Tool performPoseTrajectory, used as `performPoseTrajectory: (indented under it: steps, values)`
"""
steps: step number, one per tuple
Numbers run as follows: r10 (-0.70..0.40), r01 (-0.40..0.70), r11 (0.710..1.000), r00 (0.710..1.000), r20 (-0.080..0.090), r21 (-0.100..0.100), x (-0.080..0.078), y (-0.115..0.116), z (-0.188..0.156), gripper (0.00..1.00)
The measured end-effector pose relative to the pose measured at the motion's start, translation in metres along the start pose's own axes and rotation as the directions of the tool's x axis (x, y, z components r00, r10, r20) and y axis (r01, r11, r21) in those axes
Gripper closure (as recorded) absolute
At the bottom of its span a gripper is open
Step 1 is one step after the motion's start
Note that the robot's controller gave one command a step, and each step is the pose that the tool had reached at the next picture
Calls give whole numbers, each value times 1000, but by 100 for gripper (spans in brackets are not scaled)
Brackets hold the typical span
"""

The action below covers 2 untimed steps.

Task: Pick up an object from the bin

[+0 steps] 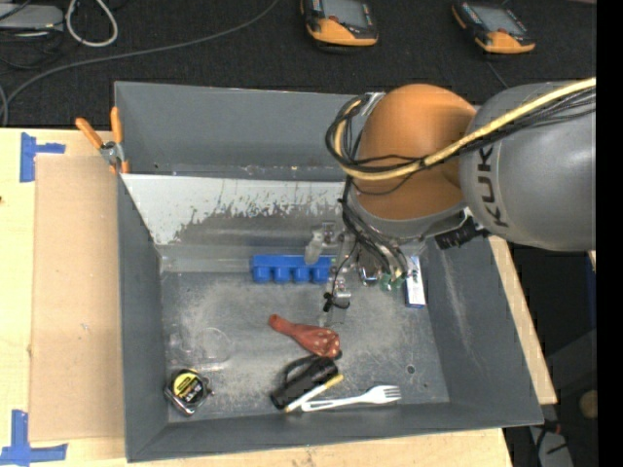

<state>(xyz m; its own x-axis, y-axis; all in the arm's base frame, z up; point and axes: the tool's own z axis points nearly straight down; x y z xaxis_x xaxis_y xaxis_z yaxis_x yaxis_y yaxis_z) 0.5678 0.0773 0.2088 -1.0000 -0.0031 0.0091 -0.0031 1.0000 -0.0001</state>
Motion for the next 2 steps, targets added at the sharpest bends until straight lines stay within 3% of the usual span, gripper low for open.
performPoseTrajectory:
  steps: [1, 2]
  values:
    - [3, -3, 1000, 1000, 8, -1, -1, -1, -5, 0]
    - [22, -22, 1000, 1000, 10, -2, 14, -14, 75, 0]
